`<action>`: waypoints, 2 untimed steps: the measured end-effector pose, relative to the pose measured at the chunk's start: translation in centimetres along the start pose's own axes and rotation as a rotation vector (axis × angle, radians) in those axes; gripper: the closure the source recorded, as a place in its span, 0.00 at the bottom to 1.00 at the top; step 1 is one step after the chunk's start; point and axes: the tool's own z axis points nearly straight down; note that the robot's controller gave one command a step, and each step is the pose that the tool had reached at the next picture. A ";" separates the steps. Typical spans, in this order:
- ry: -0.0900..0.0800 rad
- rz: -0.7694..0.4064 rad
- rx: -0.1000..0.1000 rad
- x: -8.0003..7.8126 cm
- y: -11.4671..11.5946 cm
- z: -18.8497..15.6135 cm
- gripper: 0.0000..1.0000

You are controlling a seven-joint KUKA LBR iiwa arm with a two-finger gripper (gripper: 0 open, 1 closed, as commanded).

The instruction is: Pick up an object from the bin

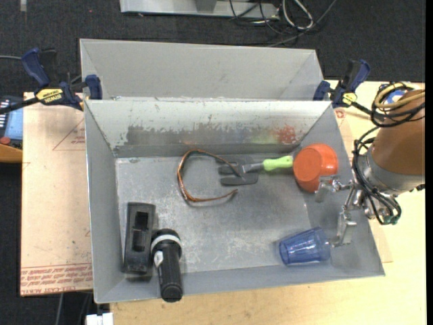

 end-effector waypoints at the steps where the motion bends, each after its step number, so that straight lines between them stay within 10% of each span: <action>1: -0.007 -0.005 0.002 -0.2 0.1 -0.4 0.00; 2: -0.024 -0.333 0.005 1.7 2.6 9.1 0.00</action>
Offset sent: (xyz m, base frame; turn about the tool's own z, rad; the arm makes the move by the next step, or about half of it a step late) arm -0.0245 0.0273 -0.0992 -0.3600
